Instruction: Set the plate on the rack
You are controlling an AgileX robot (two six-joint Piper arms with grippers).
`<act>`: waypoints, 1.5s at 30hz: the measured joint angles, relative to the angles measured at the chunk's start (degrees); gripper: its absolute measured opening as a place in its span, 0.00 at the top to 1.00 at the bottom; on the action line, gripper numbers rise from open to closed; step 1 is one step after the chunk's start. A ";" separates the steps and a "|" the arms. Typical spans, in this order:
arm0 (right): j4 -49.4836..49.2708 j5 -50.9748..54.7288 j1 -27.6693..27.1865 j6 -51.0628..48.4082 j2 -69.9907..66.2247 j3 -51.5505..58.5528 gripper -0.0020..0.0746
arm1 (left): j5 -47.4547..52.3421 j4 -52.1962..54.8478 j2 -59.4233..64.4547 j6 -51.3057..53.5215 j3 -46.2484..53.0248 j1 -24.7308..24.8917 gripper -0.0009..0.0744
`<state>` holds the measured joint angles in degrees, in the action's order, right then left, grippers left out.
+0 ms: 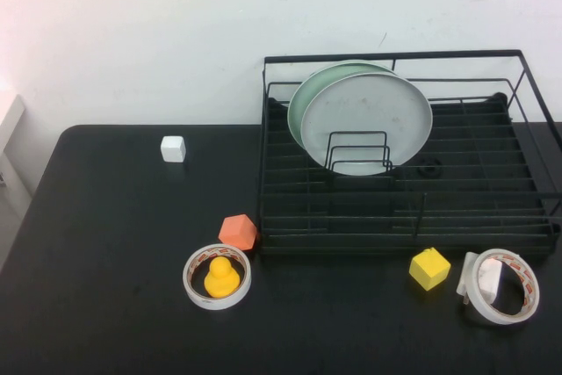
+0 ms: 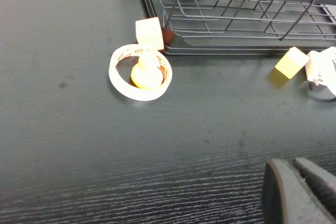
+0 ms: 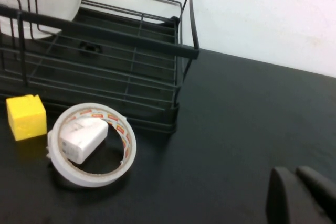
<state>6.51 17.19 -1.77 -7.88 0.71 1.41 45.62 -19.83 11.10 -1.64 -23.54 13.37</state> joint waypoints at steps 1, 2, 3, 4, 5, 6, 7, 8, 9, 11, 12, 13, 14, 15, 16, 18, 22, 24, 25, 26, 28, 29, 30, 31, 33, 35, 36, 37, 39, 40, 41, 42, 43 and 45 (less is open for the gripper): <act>-0.25 0.00 0.00 0.00 0.00 0.00 0.96 | 0.00 0.00 0.00 0.00 0.00 0.00 0.99; -0.67 0.00 0.00 0.00 0.00 0.00 0.96 | 0.00 0.00 0.00 0.00 0.00 0.00 0.99; -1.11 0.27 0.00 0.00 0.00 0.00 0.96 | 0.00 0.00 0.00 0.00 0.00 0.00 0.99; -1.88 0.66 0.00 0.27 0.00 0.00 0.96 | 0.00 0.00 0.00 0.00 0.00 0.00 0.99; -2.57 1.19 0.11 0.39 0.00 0.00 0.96 | 0.00 0.00 0.00 0.00 0.00 0.00 0.99; -3.03 1.45 0.11 0.50 0.00 -0.12 0.96 | 0.00 0.00 0.00 0.00 0.00 0.00 0.99; -3.46 1.58 0.11 0.50 0.00 -0.12 0.96 | 0.00 0.00 0.00 0.00 0.00 0.00 0.99; -3.61 1.57 0.18 0.50 0.00 -0.12 0.96 | 0.00 0.00 0.00 0.09 0.00 0.00 0.99; -3.85 1.57 0.30 0.50 0.00 -0.12 0.96 | 0.00 0.00 0.00 0.09 0.00 0.00 0.99; -3.98 1.69 0.33 0.62 0.00 -0.12 0.96 | 0.00 0.00 0.00 0.09 0.00 0.00 0.99; -4.11 1.80 0.33 0.62 0.00 -0.12 0.96 | 0.00 0.00 0.00 0.09 0.00 0.00 0.99; -4.21 1.78 0.33 0.62 0.00 -0.20 0.96 | 0.00 0.00 0.00 0.09 0.00 0.00 0.99; -4.22 1.78 0.33 0.62 0.00 -0.20 0.96 | 0.00 0.00 0.00 0.09 0.00 0.00 0.99; -4.33 1.81 0.37 0.62 0.00 -0.20 0.96 | 0.00 0.00 0.00 0.09 0.00 0.00 0.99; -4.33 1.81 0.37 0.62 0.00 -0.20 0.96 | 0.00 0.00 0.00 0.09 0.00 0.00 0.99; -4.33 1.91 0.37 0.62 0.00 -0.20 0.96 | 0.00 0.00 0.00 0.09 0.00 0.00 0.99; -4.33 1.91 0.37 0.62 0.00 -0.20 0.96 | 0.00 0.00 0.00 0.09 0.00 0.00 0.99; -4.33 1.91 0.37 0.62 0.00 -0.20 0.96 | 0.00 0.00 0.00 0.09 0.00 0.00 0.99; -4.33 1.91 0.37 0.62 0.00 -0.20 0.96 | 0.00 0.00 0.00 0.09 0.00 0.00 0.99; -4.33 1.91 0.37 0.62 0.00 -0.20 0.96 | 0.00 0.00 0.00 0.20 0.00 0.00 0.99; -4.33 1.91 0.37 0.62 0.00 -0.20 0.96 | 0.00 0.00 0.00 0.12 0.00 0.00 0.99; -4.33 1.91 0.37 0.62 0.00 -0.20 0.96 | 0.00 0.00 0.00 0.12 0.00 0.00 0.99; -4.33 1.91 0.37 0.62 0.00 -0.20 0.96 | 0.00 0.00 0.00 0.12 0.00 0.00 0.99; -4.33 1.91 0.37 0.62 0.00 -0.20 0.96 | 0.00 0.00 0.00 0.12 0.00 0.00 0.99; -4.42 1.91 0.37 0.62 0.00 -0.20 0.96 | 0.00 -0.10 0.00 0.12 0.00 0.00 0.99; -4.42 1.91 0.37 0.62 0.00 -0.20 0.96 | 0.00 -0.10 0.00 0.12 0.00 0.00 0.99; -4.42 1.91 0.37 0.62 0.00 -0.20 0.96 | 0.00 0.07 0.00 0.12 0.00 0.00 0.99; -4.42 1.91 0.37 0.62 0.00 -0.20 0.96 | 0.00 0.58 -0.08 0.12 0.00 0.00 0.99; -4.42 1.91 0.46 0.62 0.00 -0.20 0.96 | -0.13 4.01 -0.78 -0.19 0.00 0.00 0.99; -4.42 1.91 0.46 0.62 0.00 -0.20 0.96 | -0.24 5.99 -1.30 -0.88 0.00 0.00 0.99; -4.42 1.91 0.46 0.62 0.00 -0.20 0.96 | -0.67 8.57 -2.15 -2.41 0.10 -0.13 0.99; -4.45 1.91 0.46 0.62 0.00 -0.20 0.96 | -1.16 11.06 -3.16 -4.38 0.28 -0.53 0.99; -4.45 1.91 0.46 0.62 0.00 -0.20 0.96 | -2.28 13.63 -4.38 -6.49 0.65 -1.14 0.99; -4.45 1.91 0.46 0.62 0.00 -0.20 0.96 | -5.83 18.21 -7.16 -10.09 2.41 -2.99 0.99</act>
<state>2.06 19.10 -1.30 -7.27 0.71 1.21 39.79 -1.62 3.95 -11.73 -21.13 10.39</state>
